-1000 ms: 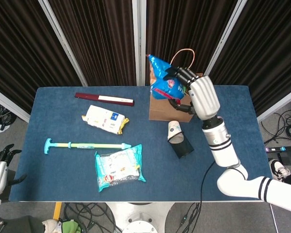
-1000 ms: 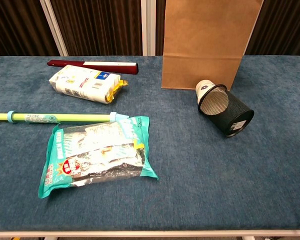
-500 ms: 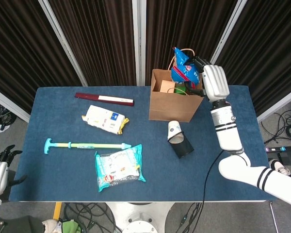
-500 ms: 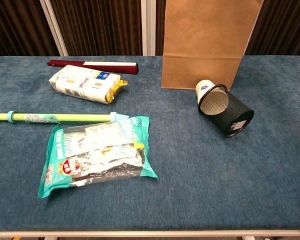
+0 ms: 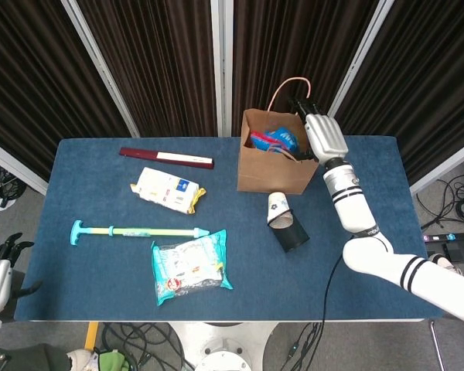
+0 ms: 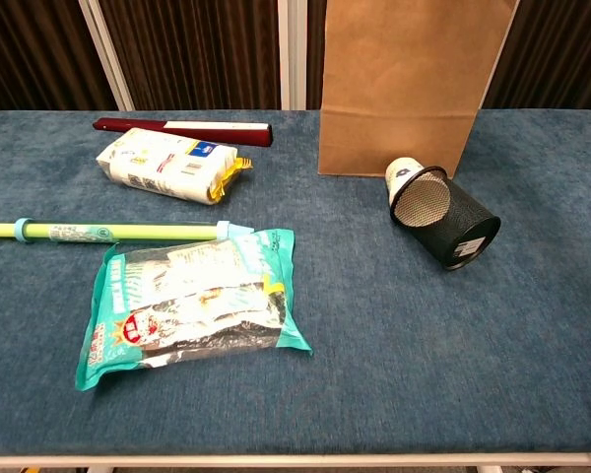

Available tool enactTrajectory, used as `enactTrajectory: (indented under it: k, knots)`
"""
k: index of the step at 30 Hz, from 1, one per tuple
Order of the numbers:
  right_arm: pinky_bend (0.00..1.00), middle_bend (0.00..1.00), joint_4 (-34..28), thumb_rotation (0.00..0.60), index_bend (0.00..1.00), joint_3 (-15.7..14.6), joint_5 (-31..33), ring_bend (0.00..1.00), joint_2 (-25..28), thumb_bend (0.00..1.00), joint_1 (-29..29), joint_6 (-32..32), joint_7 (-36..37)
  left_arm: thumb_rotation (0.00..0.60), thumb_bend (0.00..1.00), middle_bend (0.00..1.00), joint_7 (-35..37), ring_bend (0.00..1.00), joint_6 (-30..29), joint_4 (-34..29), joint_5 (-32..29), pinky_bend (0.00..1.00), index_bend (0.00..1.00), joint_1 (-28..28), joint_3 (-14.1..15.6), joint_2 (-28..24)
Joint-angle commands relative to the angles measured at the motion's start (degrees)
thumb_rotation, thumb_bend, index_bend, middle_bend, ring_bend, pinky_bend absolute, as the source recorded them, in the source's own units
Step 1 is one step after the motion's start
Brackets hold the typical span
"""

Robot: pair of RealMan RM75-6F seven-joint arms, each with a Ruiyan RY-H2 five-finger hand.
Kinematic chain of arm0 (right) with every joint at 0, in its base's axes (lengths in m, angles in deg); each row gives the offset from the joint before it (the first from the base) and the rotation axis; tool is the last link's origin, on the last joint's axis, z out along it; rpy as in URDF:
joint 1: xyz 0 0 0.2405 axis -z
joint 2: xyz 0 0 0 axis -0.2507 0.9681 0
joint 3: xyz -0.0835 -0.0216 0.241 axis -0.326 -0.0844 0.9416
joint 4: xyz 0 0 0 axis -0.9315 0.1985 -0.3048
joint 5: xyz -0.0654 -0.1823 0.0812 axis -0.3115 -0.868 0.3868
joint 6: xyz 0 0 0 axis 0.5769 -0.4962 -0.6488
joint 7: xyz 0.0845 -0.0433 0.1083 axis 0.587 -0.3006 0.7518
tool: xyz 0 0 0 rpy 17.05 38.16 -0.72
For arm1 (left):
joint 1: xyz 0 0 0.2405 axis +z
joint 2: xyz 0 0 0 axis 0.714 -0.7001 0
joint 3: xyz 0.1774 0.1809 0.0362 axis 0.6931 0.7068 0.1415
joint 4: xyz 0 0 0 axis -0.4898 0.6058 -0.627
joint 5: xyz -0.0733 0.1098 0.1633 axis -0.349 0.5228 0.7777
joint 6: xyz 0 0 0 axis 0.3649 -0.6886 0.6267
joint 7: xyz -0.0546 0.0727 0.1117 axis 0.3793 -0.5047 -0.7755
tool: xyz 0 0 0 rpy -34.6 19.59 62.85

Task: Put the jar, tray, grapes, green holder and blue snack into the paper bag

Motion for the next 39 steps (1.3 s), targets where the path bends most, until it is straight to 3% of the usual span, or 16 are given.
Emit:
enactTrajectory:
  k: [1,5,8,11,18,25,29,34,39]
  knots:
    - [0.07,0.04,-0.4,0.600,0.00,0.4,-0.8,0.00,0.5,0.00,0.4,-0.6,1.3,0.600,0.10,0.24,-0.1,0.24,-0.1,-0.1,0.2,0.23,0.32,-0.1,-0.1,0.0]
    - [0.06,0.06,-3.5,0.600,0.00,1.7,-6.1,0.00,2.2,0.01,3.1,-4.3,6.7,0.600,0.09,0.24,-0.2,0.24,-0.3,-0.2,0.3,0.23,0.32,-0.2,-0.2,-0.2]
    - [0.07,0.11,-7.7,0.600,0.00,1.1,-12.1,0.00,4.9,0.09,6.5,-8.6,9.3,0.600,0.10,0.24,-0.3,0.23,-0.4,-0.3,0.5,0.23,0.32,-0.3,-0.4,-0.3]
    - [0.14,0.19,-13.8,0.600,0.02,-1.3,-17.2,0.02,9.9,0.17,11.9,-14.0,8.3,0.600,0.09,0.24,-0.4,0.24,-0.8,-0.3,0.8,0.23,0.32,-0.5,-0.7,-0.5]
    - [0.22,0.23,-23.1,0.600,0.13,-9.2,-26.0,0.09,19.2,0.19,26.0,-24.7,10.0,0.600,0.10,0.24,-0.9,0.24,-1.8,0.0,1.4,0.23,0.32,-0.9,-1.3,-0.3]
    - [0.18,0.14,-19.1,0.600,0.11,-20.4,-37.2,0.02,20.7,0.20,37.8,-30.9,19.4,0.600,0.10,0.24,-2.8,0.23,-2.7,-0.8,1.7,0.22,0.32,-1.2,-1.7,-0.4]
    - [0.04,0.04,-14.3,0.600,0.01,-25.5,-42.6,0.00,17.6,0.23,41.9,-33.4,21.6,0.600,0.10,0.24,-5.2,0.24,-3.7,-2.0,2.2,0.22,0.32,-1.1,-1.7,-0.5]
    - [0.00,0.01,-10.4,0.600,0.00,-27.3,-45.7,0.00,13.3,0.24,45.4,-38.1,18.4,0.600,0.09,0.24,-7.6,0.24,-4.8,-3.3,2.7,0.22,0.32,-1.0,-1.8,-0.4]
    - [0.00,0.01,-10.3,0.600,0.00,-27.4,-45.7,0.00,12.0,0.24,47.0,-39.3,17.4,0.600,0.09,0.24,-8.7,0.23,-5.0,-4.0,2.6,0.22,0.32,-0.9,-1.5,-0.3]
